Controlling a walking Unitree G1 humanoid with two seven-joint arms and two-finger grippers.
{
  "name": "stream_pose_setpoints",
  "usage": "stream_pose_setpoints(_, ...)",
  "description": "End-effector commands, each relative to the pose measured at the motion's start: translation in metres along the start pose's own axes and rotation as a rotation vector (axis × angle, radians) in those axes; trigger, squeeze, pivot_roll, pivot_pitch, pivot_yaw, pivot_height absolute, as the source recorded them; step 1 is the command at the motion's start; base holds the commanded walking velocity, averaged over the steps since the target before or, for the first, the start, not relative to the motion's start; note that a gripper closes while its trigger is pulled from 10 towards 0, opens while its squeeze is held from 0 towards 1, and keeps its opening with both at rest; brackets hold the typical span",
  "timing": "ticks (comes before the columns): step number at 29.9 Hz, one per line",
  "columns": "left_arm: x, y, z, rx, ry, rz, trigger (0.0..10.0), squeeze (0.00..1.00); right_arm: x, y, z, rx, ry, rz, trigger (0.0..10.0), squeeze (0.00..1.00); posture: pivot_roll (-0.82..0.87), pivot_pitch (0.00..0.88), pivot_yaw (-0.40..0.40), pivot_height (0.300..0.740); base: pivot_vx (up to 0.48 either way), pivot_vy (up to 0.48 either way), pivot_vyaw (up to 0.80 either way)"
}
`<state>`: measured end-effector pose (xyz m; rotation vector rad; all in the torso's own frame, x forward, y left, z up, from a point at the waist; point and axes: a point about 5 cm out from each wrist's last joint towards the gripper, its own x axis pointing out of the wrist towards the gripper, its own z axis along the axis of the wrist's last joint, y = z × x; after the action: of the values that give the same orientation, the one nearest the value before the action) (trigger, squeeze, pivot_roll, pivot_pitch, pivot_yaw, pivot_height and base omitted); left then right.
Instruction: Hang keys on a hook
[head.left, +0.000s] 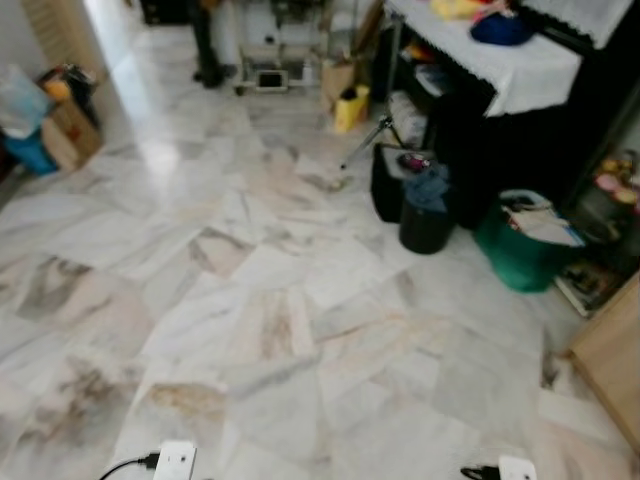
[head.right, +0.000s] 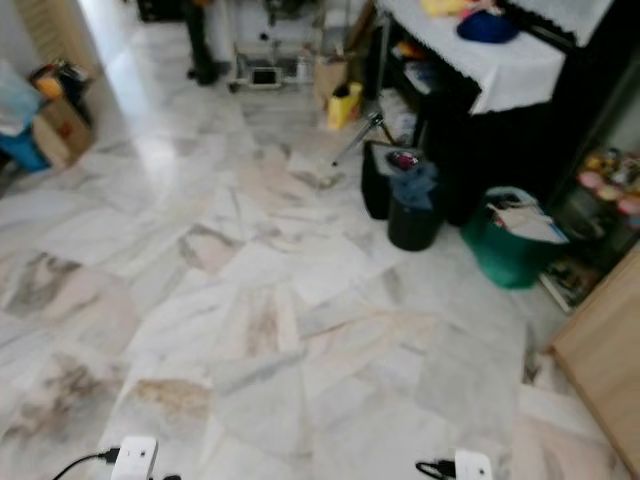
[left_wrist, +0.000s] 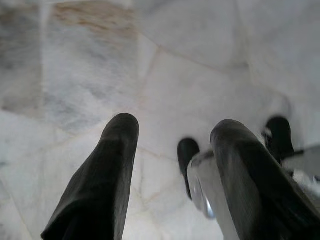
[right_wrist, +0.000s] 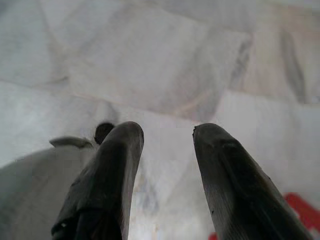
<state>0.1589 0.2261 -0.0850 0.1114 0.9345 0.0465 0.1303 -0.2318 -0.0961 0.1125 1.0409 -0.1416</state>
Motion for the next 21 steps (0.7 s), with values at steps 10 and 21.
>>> stream_pose_setpoints(10,-0.005,0.011,-0.017,0.062,0.069,0.016,10.0,0.00,0.001,0.008,-0.002,0.008,0.006,0.020,10.0,0.00,0.07,0.000,-0.052,0.740,0.000,0.000,-0.76)
stream_pose_setpoints(21,-0.008,0.008,-0.028,0.104,0.111,0.001,10.0,0.00,-0.001,0.005,-0.010,0.039,0.018,0.008,10.0,0.00,0.05,0.000,-0.020,0.740,0.000,0.000,-0.76)
